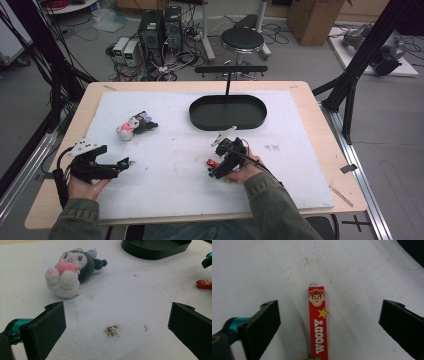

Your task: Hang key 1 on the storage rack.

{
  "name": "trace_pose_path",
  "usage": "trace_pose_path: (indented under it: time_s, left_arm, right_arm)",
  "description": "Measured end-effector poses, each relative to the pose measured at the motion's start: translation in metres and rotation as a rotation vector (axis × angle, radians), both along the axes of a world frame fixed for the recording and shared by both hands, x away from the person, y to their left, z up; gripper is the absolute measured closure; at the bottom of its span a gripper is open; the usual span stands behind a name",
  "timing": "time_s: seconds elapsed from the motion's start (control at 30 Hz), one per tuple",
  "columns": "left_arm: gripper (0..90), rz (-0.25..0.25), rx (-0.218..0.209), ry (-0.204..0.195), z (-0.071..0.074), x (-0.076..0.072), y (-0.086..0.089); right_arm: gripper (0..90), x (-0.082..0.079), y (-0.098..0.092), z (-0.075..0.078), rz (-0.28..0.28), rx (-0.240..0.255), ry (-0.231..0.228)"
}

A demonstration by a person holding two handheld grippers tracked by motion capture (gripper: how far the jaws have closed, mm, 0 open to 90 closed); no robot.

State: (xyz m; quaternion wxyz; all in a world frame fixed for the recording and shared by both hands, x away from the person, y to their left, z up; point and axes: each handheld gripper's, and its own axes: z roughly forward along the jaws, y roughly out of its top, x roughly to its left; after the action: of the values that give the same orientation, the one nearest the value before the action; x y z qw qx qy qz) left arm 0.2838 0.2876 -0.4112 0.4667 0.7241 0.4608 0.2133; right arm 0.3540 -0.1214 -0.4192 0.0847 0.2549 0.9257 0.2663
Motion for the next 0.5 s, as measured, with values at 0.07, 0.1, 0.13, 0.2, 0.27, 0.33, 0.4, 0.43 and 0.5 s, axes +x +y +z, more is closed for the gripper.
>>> trace_pose_path:
  time_s: [0.07,0.1,0.13,0.2,0.27,0.33,0.4,0.43,0.5]
  left_arm:
    - [1.8,-0.002,0.004,0.002,0.0,0.0,-0.001]
    - [1.8,-0.002,0.004,0.002,0.0,0.0,-0.001]
    - [1.8,-0.002,0.004,0.0,0.0,0.0,-0.001]
    - [2.0,0.002,0.001,-0.012,0.001,-0.001,-0.001]
    - [2.0,0.002,0.001,-0.012,0.001,-0.001,-0.001]
    - [2.0,0.001,0.003,-0.011,0.001,-0.001,-0.001]
    - [2.0,-0.001,0.006,-0.011,0.001,-0.001,-0.001]
    - [2.0,0.0,0.007,-0.01,0.001,-0.001,-0.001]
    - [2.0,0.001,0.007,-0.01,0.001,-0.001,-0.001]
  right_arm:
    - [24.1,-0.001,0.002,-0.001,0.017,-0.002,0.038]
    - [25.8,-0.001,0.004,-0.001,0.031,0.002,0.061]
    - [27.8,-0.003,0.006,-0.002,0.027,-0.006,0.057]
    - [37.1,-0.003,0.008,-0.002,0.024,-0.018,0.046]
    - [40.6,-0.004,0.008,-0.002,0.02,-0.019,0.043]
    - [49.0,-0.003,0.01,-0.004,0.013,-0.026,0.052]
    - [60.9,-0.003,0.011,-0.005,0.016,-0.031,0.054]
    - [70.3,-0.004,0.012,-0.004,0.023,-0.026,0.053]
    - [73.7,-0.004,0.013,-0.004,0.002,-0.032,0.041]
